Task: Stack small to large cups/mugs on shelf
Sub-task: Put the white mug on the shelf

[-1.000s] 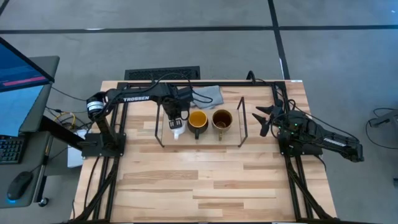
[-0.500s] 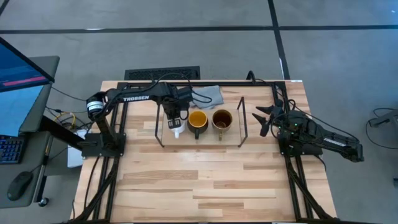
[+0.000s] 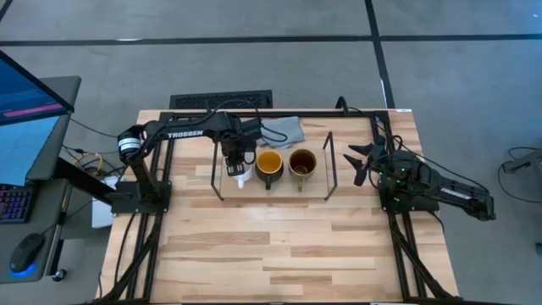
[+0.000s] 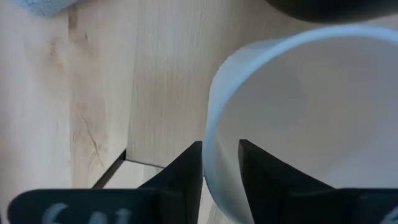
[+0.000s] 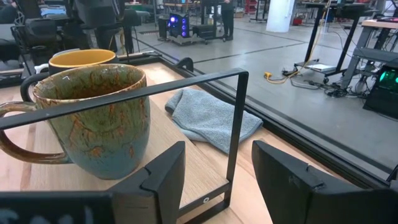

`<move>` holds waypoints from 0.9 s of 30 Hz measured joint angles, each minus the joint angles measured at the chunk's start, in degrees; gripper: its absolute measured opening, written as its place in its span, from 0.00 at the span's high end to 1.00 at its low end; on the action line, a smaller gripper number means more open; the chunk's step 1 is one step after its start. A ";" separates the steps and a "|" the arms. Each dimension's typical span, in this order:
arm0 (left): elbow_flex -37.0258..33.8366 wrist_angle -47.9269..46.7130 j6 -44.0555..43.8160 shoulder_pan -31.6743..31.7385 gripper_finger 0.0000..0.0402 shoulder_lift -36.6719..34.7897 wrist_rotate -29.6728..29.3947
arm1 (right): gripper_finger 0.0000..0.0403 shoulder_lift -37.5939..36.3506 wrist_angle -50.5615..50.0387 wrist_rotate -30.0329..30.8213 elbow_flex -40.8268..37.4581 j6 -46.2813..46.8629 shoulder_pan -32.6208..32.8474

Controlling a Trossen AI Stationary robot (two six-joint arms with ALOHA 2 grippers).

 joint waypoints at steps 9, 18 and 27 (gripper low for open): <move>0.02 -0.24 0.02 0.00 0.76 0.00 0.00 | 0.48 0.00 0.00 0.00 -0.01 0.00 0.01; 0.02 -1.70 0.02 0.00 0.76 -0.02 -0.02 | 0.48 0.00 0.02 -0.01 -0.02 0.00 0.01; 0.02 -0.47 0.04 0.00 0.76 -0.02 0.02 | 0.48 0.00 0.02 0.01 -0.02 0.02 0.01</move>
